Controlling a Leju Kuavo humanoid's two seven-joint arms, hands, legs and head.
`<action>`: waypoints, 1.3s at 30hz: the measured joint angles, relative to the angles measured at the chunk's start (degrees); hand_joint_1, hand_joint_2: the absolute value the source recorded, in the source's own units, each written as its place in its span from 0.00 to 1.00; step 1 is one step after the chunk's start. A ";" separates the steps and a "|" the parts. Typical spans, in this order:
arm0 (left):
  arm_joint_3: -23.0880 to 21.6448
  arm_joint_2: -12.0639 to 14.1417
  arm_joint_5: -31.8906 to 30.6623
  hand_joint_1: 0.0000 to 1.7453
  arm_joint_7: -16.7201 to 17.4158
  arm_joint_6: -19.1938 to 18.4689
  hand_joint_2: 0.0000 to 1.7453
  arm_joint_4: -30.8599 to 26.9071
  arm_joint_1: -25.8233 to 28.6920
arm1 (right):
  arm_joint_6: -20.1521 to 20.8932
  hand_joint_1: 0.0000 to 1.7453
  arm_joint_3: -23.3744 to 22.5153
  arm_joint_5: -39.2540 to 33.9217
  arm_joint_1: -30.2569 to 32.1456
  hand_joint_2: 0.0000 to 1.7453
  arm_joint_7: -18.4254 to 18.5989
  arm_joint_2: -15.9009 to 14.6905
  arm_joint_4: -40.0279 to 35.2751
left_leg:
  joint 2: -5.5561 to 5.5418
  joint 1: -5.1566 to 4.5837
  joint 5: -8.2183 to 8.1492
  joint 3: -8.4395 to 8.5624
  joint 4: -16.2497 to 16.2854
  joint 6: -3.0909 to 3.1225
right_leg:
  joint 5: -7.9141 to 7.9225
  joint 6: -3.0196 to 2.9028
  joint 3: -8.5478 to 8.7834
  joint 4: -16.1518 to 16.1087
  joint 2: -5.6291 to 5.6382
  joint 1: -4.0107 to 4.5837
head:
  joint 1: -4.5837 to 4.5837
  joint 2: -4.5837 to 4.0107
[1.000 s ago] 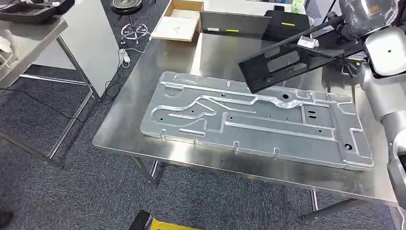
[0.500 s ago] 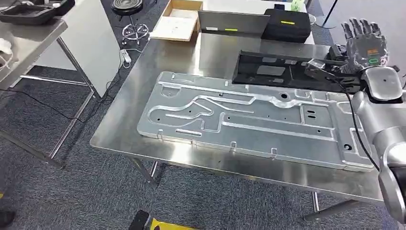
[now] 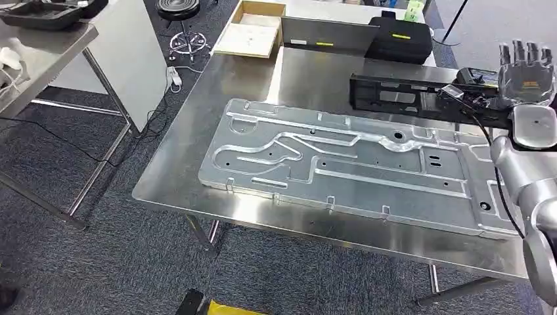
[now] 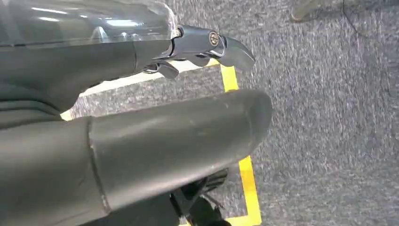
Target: Take the parts from the cabinet and place them on the table.
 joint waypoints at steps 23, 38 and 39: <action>-0.96 -0.52 -0.28 0.00 -0.44 -0.98 0.00 0.00 0.20 | 0.72 0.00 -17.77 -10.74 9.80 0.00 -11.24 2.67 -20.04 | -0.03 -0.01 -3.90 -5.03 11.04 -2.23 | -0.06 -2.86 0.43 -0.08 0.01 0.69 | 0.00 0.00; -1.31 -0.52 -0.02 0.00 -0.37 -1.42 0.00 0.00 0.11 | 16.17 0.00 -19.60 -14.60 -1.90 0.00 1.39 2.71 -3.08 | 0.04 -0.11 -0.52 0.32 0.14 0.27 | -2.70 0.01 -4.63 9.64 0.00 0.19 | 0.07 0.00; -1.33 -0.52 -0.02 0.00 -0.44 -1.46 0.00 0.00 0.09 | 16.56 0.00 -19.60 -14.67 -2.37 0.00 1.24 2.71 -2.60 | 0.02 -0.10 -0.90 0.30 0.63 0.03 | -0.14 0.12 -2.36 4.86 -0.05 0.05 | 0.09 0.00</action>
